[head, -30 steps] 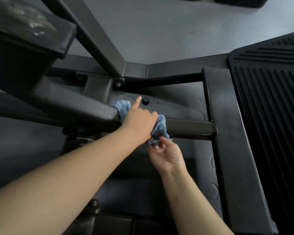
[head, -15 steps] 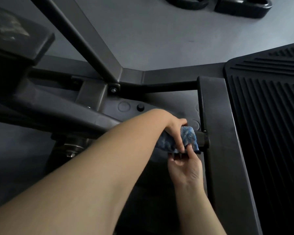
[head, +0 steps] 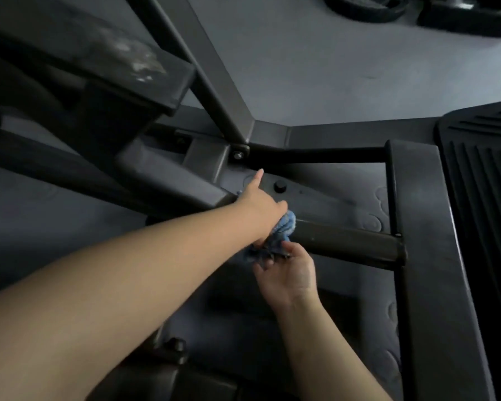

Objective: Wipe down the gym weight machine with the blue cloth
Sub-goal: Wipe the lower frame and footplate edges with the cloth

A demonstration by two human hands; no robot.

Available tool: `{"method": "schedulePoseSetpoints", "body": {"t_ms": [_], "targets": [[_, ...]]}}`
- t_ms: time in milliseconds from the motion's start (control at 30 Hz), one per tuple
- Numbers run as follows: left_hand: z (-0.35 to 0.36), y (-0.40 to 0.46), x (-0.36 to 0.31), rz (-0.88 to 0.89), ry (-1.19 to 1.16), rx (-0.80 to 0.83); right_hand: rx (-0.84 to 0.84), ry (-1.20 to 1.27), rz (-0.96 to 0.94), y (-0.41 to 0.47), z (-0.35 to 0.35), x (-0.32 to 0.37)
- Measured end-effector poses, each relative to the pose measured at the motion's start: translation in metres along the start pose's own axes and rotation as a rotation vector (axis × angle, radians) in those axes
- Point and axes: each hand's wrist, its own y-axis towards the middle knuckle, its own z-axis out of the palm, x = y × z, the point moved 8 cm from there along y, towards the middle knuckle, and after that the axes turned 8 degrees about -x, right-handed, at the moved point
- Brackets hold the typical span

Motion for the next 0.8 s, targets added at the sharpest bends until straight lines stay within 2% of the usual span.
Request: {"method": "schedulePoseSetpoints", "body": {"t_ms": [167, 267, 333, 367, 433, 500, 533, 567, 633, 667, 733, 800], "targets": [[0.016, -0.051, 0.025, -0.11, 0.272, -0.27, 0.04, -0.206, 0.07, -0.009, 0.027, -0.045], [0.023, -0.09, 0.047, -0.221, 0.422, -0.476, 0.094, -0.446, 0.055, -0.016, 0.036, -0.06], [0.028, -0.11, 0.06, -0.285, 0.405, -0.614, 0.092, -0.649, 0.018, -0.023, 0.041, -0.065], [0.033, -0.116, 0.064, -0.305, 0.387, -0.632, 0.044, -0.739, -0.032, -0.023, 0.041, -0.063], [0.032, -0.126, 0.065, -0.32, 0.318, -0.756, -0.117, -0.951, -0.264, -0.027, 0.042, -0.045], [0.026, -0.133, 0.069, -0.39, 0.219, -0.892, -0.219, -1.156, -0.612, -0.037, 0.055, -0.019], [0.026, -0.134, 0.068, -0.416, 0.207, -0.947, -0.173, -1.233, -0.8, -0.048, 0.071, -0.01], [0.028, -0.135, 0.068, -0.448, 0.216, -0.982, -0.057, -1.301, -0.949, -0.057, 0.089, -0.008], [0.032, -0.14, 0.067, -0.551, 0.247, -1.009, 0.188, -1.455, -1.072, -0.067, 0.117, -0.021], [0.032, -0.147, 0.066, -0.608, 0.204, -1.037, 0.243, -1.551, -1.085, -0.066, 0.124, -0.027], [0.03, -0.161, 0.057, -0.675, 0.064, -1.14, 0.267, -1.716, -1.14, -0.066, 0.131, -0.033], [0.033, -0.172, 0.052, -0.769, -0.102, -1.093, 0.206, -1.905, -1.221, -0.068, 0.136, -0.033]]}}
